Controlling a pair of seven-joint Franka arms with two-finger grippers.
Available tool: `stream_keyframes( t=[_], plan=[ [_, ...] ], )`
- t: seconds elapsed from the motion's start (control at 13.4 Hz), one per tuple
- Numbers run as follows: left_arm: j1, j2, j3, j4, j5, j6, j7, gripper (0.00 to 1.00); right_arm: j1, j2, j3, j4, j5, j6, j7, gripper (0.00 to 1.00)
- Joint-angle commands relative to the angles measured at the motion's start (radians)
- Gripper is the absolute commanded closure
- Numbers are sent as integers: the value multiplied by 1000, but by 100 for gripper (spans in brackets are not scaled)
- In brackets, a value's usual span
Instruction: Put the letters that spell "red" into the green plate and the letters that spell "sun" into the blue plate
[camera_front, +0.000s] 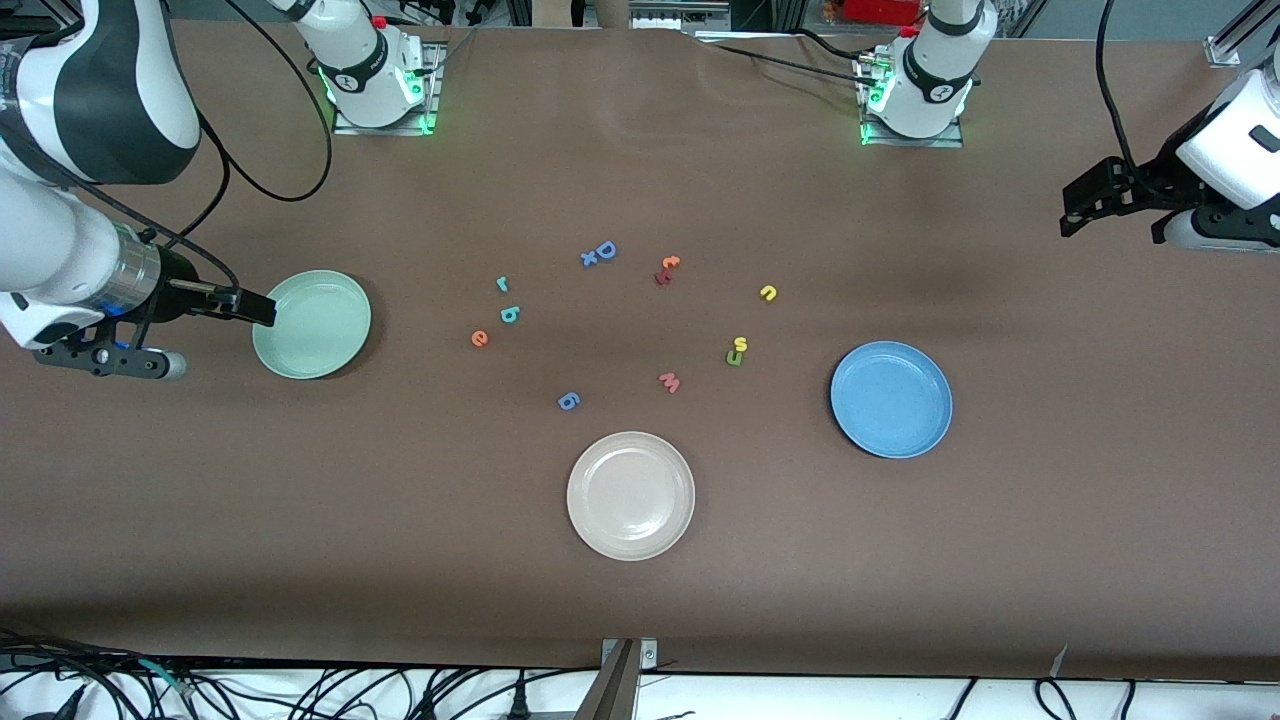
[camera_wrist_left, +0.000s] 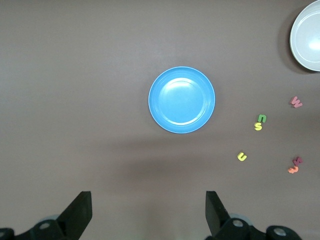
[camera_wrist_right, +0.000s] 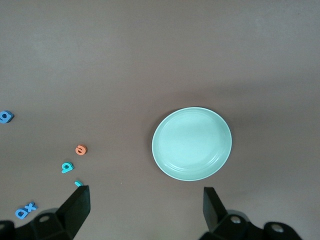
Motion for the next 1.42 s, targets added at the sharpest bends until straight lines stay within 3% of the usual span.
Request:
stream_keyframes(
  t=[0.0, 1.34],
  plan=[
    [7, -2, -4, 9, 3, 1, 16, 0, -21, -9, 18, -5, 20, 3, -14, 0],
    [2, -2, -5, 9, 3, 1, 14, 0, -20, -13, 17, -5, 9, -8, -1, 0]
  ],
)
